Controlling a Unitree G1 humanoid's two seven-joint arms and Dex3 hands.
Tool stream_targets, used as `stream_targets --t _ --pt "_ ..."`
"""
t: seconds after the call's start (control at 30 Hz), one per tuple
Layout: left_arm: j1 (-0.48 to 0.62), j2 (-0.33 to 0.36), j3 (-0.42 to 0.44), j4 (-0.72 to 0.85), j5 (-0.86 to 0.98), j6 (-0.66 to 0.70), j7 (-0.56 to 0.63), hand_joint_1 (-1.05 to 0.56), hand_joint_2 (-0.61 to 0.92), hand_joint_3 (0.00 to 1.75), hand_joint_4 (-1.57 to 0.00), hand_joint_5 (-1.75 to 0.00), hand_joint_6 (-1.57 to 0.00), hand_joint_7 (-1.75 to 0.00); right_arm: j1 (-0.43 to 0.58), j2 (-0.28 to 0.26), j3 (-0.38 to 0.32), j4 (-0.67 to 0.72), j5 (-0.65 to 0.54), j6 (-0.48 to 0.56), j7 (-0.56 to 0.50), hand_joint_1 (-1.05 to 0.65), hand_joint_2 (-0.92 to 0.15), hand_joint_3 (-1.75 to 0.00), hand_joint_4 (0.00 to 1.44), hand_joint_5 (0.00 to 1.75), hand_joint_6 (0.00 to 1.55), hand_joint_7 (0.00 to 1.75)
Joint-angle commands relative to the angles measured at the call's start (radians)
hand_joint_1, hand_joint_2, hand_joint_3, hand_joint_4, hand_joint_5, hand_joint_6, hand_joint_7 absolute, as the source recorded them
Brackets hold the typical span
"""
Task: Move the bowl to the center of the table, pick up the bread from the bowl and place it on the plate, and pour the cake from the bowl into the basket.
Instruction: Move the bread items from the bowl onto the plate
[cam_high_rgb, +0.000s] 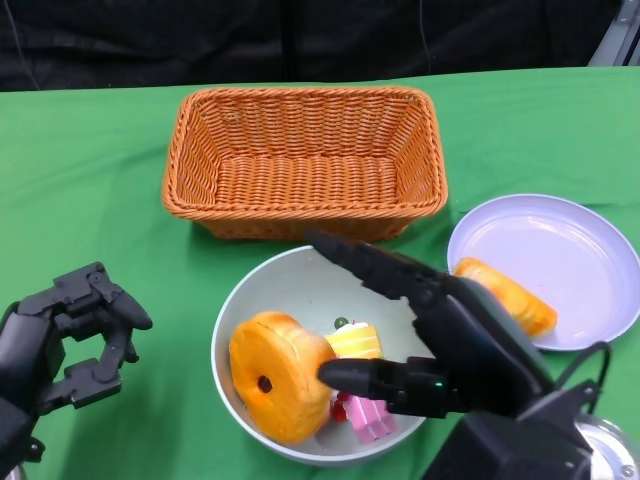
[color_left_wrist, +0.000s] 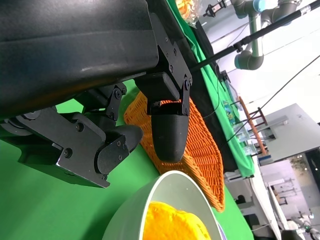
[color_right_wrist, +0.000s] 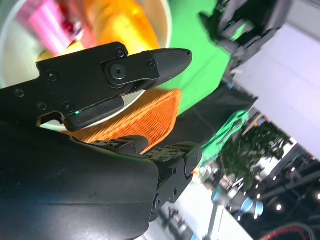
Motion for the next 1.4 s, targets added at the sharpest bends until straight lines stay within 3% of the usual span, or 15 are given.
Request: stream_targets --t 0.03,0.43,0.83,0.93,1.4 --pt "-0.006 0.013 0.005 0.008 0.011 -0.006 0.02 0.03 0.64 1.0 -0.79 -1.61 -0.78 -1.3 -0.033 0.023 0.01 0.025 0.032 0.044 0.029 -0.79 -0.92 -0.14 0.37 0.05 0.33 0.0" --pt "0.0 0.015 0.001 -0.001 0.008 -0.002 0.011 0.02 0.65 0.97 -0.82 -1.64 -0.77 -1.31 -0.169 0.069 0.037 0.185 0.045 0.184 0.077 -0.87 -0.92 -0.23 0.43 0.05 0.31 0.0" --pt "0.003 0.025 0.0 -0.002 0.037 -0.014 0.034 0.04 0.64 0.99 -0.79 -1.62 -0.77 -1.32 -0.258 0.031 0.115 0.192 -0.028 0.391 0.2 -0.94 -0.92 -0.32 0.33 0.0 0.24 0.0" --pt "0.001 0.025 0.0 0.001 0.03 -0.021 0.025 0.01 0.64 1.0 -0.76 -1.69 -0.77 -1.31 -0.274 0.016 0.139 0.18 -0.048 0.443 0.241 -0.95 -0.92 -0.33 0.27 0.0 0.22 0.0" --pt "-0.005 0.022 -0.001 0.016 0.004 -0.03 0.001 0.04 0.61 1.05 -0.78 -1.68 -0.76 -1.34 -0.285 -0.014 0.204 0.25 -0.092 0.413 0.249 -0.97 -0.92 -0.32 0.26 0.01 0.26 0.01"
